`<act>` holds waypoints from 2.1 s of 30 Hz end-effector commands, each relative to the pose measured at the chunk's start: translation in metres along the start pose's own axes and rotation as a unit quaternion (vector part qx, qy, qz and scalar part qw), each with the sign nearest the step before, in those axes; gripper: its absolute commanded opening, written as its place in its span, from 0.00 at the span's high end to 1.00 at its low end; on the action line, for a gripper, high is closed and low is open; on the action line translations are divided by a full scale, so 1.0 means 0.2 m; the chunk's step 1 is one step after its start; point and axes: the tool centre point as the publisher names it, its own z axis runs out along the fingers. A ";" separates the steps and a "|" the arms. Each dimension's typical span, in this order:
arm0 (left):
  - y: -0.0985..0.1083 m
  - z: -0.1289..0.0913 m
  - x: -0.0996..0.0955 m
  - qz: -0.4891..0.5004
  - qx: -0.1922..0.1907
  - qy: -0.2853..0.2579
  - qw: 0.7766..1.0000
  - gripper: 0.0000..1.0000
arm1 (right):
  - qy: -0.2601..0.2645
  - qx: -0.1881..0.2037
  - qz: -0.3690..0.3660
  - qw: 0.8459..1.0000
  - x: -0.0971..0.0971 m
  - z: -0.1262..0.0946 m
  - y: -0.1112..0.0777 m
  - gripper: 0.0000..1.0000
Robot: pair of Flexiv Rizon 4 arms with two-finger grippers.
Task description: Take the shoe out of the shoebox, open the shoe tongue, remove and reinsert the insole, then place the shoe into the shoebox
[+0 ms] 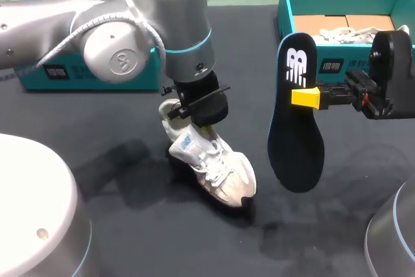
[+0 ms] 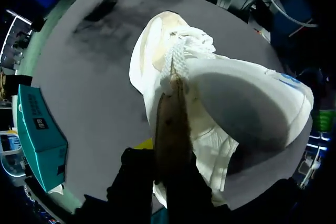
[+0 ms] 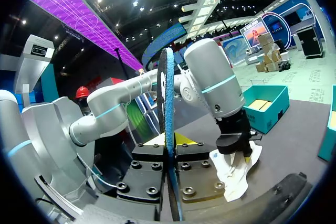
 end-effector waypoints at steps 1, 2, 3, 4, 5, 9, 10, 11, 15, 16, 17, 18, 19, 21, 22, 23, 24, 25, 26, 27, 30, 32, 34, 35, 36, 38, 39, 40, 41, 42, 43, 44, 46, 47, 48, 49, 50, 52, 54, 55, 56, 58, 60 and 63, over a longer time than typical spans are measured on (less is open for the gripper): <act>0.01 -0.04 0.03 0.079 -0.008 0.008 0.997 1.00 | -0.064 -0.003 0.000 0.998 0.05 -0.01 -0.02 1.00; 0.01 -0.04 0.04 0.103 -0.013 0.009 0.995 1.00 | -0.064 -0.003 0.000 0.998 0.05 -0.01 -0.02 1.00; 0.01 -0.03 0.04 0.115 -0.015 0.012 0.993 1.00 | -0.064 -0.003 0.000 0.998 0.05 -0.01 -0.02 1.00; 0.02 -0.03 0.04 0.127 -0.014 0.021 0.992 1.00 | -0.064 -0.003 0.000 0.998 0.05 -0.01 -0.02 1.00; 0.03 -0.03 0.04 0.141 -0.016 0.024 0.990 1.00 | -0.064 -0.003 0.000 0.998 0.05 -0.01 -0.02 1.00; 0.03 -0.02 0.04 0.175 -0.013 0.037 0.984 1.00 | -0.064 -0.003 0.000 0.998 0.05 -0.01 -0.02 1.00; 0.02 -0.02 0.04 0.187 -0.009 0.043 0.981 1.00 | -0.064 -0.003 0.000 0.998 0.05 -0.01 -0.02 1.00; 0.01 -0.01 0.04 0.192 -0.010 0.043 0.980 1.00 | -0.064 -0.003 0.000 0.998 0.05 -0.01 -0.02 1.00; -0.02 0.01 0.04 0.211 -0.006 0.053 0.976 1.00 | -0.064 -0.003 0.000 0.998 0.05 -0.01 -0.02 1.00; -0.02 0.02 0.04 0.215 -0.003 0.055 0.975 1.00 | -0.064 -0.003 0.000 0.998 0.05 -0.01 -0.02 1.00; -0.03 0.03 0.04 0.218 -0.004 0.056 0.974 1.00 | -0.064 -0.003 0.000 0.998 0.05 -0.01 -0.02 1.00; -0.04 0.03 0.03 0.220 -0.001 0.060 0.974 1.00 | -0.064 -0.003 0.000 0.998 0.05 -0.01 -0.02 1.00; -0.04 0.04 0.03 0.223 0.004 0.064 0.973 1.00 | -0.064 -0.003 0.000 0.998 0.05 -0.01 -0.02 1.00; -0.05 0.06 0.03 0.225 0.007 0.067 0.972 1.00 | -0.064 -0.003 0.000 0.998 0.05 -0.01 -0.02 1.00; -0.06 0.07 0.02 0.226 0.012 0.071 0.971 1.00 | -0.064 -0.003 0.000 0.998 0.05 -0.01 -0.02 1.00; -0.07 0.08 0.02 0.229 0.014 0.072 0.971 1.00 | -0.064 -0.003 0.000 0.998 0.05 -0.01 -0.02 1.00; -0.08 0.09 0.02 0.232 0.016 0.075 0.970 1.00 | -0.064 -0.003 0.000 0.998 0.05 -0.01 -0.02 1.00; -0.09 0.10 0.02 0.233 0.018 0.078 0.969 1.00 | -0.064 -0.003 0.000 0.998 0.05 -0.01 -0.02 1.00; -0.10 0.11 0.02 0.236 0.020 0.083 0.968 1.00 | -0.064 -0.003 0.000 0.998 0.05 -0.01 -0.02 1.00; -0.10 0.12 0.01 0.237 0.022 0.085 0.967 1.00 | -0.064 -0.003 0.000 0.998 0.05 -0.01 -0.02 1.00; -0.12 0.15 0.00 0.242 0.028 0.095 0.965 1.00 | -0.064 -0.003 0.000 0.998 0.05 -0.01 -0.02 1.00; -0.13 0.17 0.00 0.244 0.028 0.098 0.964 1.00 | -0.064 -0.003 0.000 0.998 0.05 -0.01 -0.02 1.00; -0.15 0.19 -0.01 0.245 0.027 0.102 0.964 1.00 | -0.064 -0.003 0.000 0.998 0.05 -0.01 -0.02 1.00; -0.15 0.20 -0.01 0.245 0.027 0.104 0.964 1.00 | -0.064 -0.003 0.000 0.998 0.05 -0.01 -0.02 1.00; -0.15 0.21 -0.02 0.244 0.026 0.106 0.963 1.00 | -0.064 -0.003 0.000 0.998 0.05 -0.01 -0.02 1.00; -0.16 0.23 -0.03 0.241 0.026 0.111 0.964 1.00 | -0.064 -0.003 0.000 0.998 0.05 -0.01 -0.02 1.00; -0.16 0.24 -0.03 0.237 0.025 0.114 0.964 1.00 | -0.064 -0.003 0.000 0.998 0.05 -0.01 -0.02 1.00; -0.16 0.24 -0.04 0.236 0.026 0.115 0.965 1.00 | -0.064 -0.003 0.000 0.998 0.05 -0.01 -0.02 1.00; -0.15 0.25 -0.04 0.235 0.026 0.116 0.965 1.00 | -0.064 -0.003 0.000 0.998 0.05 -0.01 -0.02 1.00; -0.15 0.25 -0.05 0.234 0.027 0.116 0.965 1.00 | -0.064 -0.003 0.000 0.998 0.05 -0.01 -0.02 1.00; -0.15 0.26 -0.05 0.233 0.027 0.118 0.965 1.00 | -0.064 -0.003 0.000 0.998 0.05 -0.01 -0.02 1.00; -0.15 0.27 -0.05 0.233 0.027 0.118 0.965 1.00 | -0.064 -0.003 0.000 0.998 0.05 -0.01 -0.02 1.00; -0.15 0.28 -0.06 0.233 0.022 0.122 0.965 1.00 | -0.064 -0.003 0.000 0.998 0.05 -0.01 -0.02 1.00; -0.16 0.29 -0.06 0.234 0.021 0.123 0.964 1.00 | -0.064 -0.003 0.000 0.998 0.05 -0.01 -0.02 1.00; -0.16 0.31 -0.07 0.234 0.020 0.125 0.964 1.00 | -0.064 -0.003 0.000 0.998 0.05 -0.01 -0.02 1.00; -0.16 0.32 -0.07 0.234 0.020 0.126 0.964 1.00 | -0.064 -0.003 0.000 0.998 0.05 -0.01 -0.02 1.00; -0.16 0.33 -0.07 0.235 0.020 0.127 0.964 1.00 | -0.064 -0.003 0.000 0.998 0.05 -0.01 -0.02 1.00; -0.16 0.34 -0.08 0.236 0.021 0.128 0.963 1.00 | -0.064 -0.003 0.000 0.998 0.05 -0.01 -0.02 1.00; -0.17 0.36 -0.08 0.237 0.022 0.128 0.963 1.00 | -0.064 -0.003 0.000 0.998 0.05 -0.01 -0.02 1.00; -0.17 0.37 -0.09 0.238 0.021 0.128 0.963 1.00 | -0.064 -0.003 0.000 0.998 0.05 -0.01 -0.02 1.00; -0.17 0.38 -0.09 0.242 0.022 0.127 0.962 1.00 | -0.064 -0.003 0.000 0.998 0.05 -0.01 -0.02 1.00; -0.17 0.39 -0.09 0.245 0.022 0.127 0.961 1.00 | -0.064 -0.003 0.000 0.998 0.05 -0.01 -0.02 1.00; -0.17 0.39 -0.10 0.250 0.022 0.128 0.960 1.00 | -0.064 -0.003 0.000 0.998 0.05 -0.01 -0.02 1.00; -0.18 0.40 -0.10 0.253 0.022 0.128 0.959 0.99 | -0.064 -0.003 0.000 0.998 0.05 -0.01 -0.02 1.00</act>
